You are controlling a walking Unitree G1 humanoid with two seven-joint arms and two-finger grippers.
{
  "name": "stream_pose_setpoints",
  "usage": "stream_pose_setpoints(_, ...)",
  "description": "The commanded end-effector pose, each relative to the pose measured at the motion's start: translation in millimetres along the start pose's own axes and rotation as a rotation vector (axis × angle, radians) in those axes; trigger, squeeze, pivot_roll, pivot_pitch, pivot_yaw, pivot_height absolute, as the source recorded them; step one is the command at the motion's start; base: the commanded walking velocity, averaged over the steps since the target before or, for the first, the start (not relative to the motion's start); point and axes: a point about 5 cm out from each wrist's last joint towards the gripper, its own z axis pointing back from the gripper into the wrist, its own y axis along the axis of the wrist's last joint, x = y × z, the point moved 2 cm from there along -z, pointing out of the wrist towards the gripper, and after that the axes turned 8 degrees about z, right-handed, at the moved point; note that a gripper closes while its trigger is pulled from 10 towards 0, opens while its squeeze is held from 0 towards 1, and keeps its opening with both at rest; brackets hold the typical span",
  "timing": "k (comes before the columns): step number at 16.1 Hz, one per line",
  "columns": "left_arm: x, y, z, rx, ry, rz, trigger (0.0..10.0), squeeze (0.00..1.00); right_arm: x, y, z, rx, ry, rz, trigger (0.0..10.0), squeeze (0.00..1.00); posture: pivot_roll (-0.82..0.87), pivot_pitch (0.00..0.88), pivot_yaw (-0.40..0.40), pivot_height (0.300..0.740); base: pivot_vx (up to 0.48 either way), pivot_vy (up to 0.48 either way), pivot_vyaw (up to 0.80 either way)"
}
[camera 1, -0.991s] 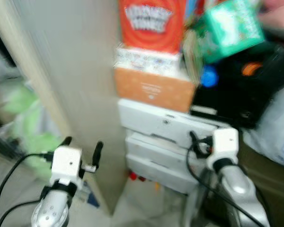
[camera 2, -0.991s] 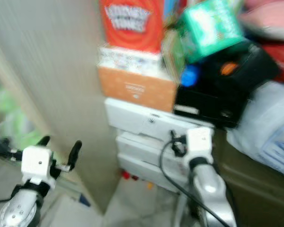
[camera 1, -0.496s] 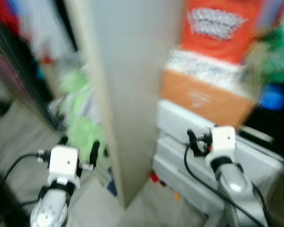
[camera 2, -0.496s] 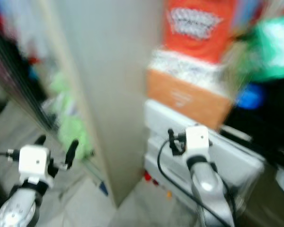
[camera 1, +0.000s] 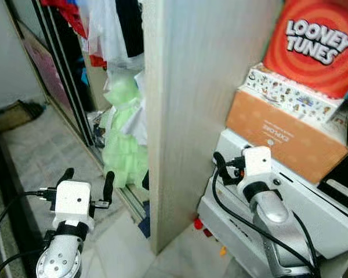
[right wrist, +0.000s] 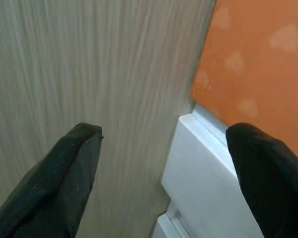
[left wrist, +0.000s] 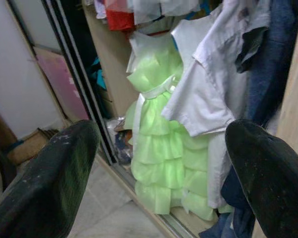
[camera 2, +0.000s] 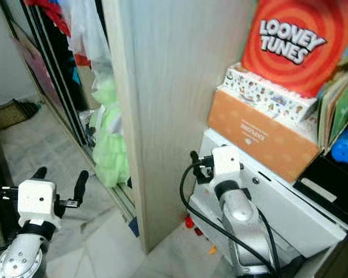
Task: Clean up the room
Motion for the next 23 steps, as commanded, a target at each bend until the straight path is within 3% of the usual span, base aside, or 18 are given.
stream_pose_setpoints(1,4.5,0.9,-1.8,0.009,-0.013,-0.001,10.0,0.0,4.9,-3.9,1.5,-0.014,-0.009,0.004,10.0,0.0,-0.01,0.0,-0.077,0.74,0.0,0.0,0.47)
stream_pose_setpoints(15,7.8,1.7,-9.2,0.003,-0.051,0.002,10.0,0.0,4.5,-6.4,2.9,-0.017,-0.032,-0.013,10.0,0.0,-0.02,0.0,-0.044,0.74,0.0,0.0,0.7)
stream_pose_setpoints(17,10.5,2.3,-9.4,0.003,-0.086,-0.011,10.0,0.0,6.7,-10.3,6.4,-0.064,-0.024,0.01,10.0,0.0,-0.02,0.0,-0.042,0.74,0.0,0.0,0.8)
stream_pose_setpoints(20,12.0,1.2,-8.2,-0.006,-0.106,-0.011,10.0,0.0,10.6,-21.1,29.8,-0.164,0.002,-0.019,10.0,0.0,-0.02,0.0,-0.046,0.74,0.0,0.0,0.8)
stream_pose_setpoints(21,12.1,0.6,-7.9,-0.01,-0.111,-0.007,10.0,0.0,9.3,-28.7,45.3,-0.208,0.053,0.006,10.0,0.0,-0.02,0.0,-0.046,0.74,0.0,0.0,0.8)
stream_pose_setpoints(23,14.8,-1.9,-7.0,-0.024,-0.135,-0.004,10.0,0.0,12.7,-61.2,81.9,-0.417,0.253,0.048,10.0,0.0,-0.04,0.0,-0.048,0.74,0.0,0.0,0.8)
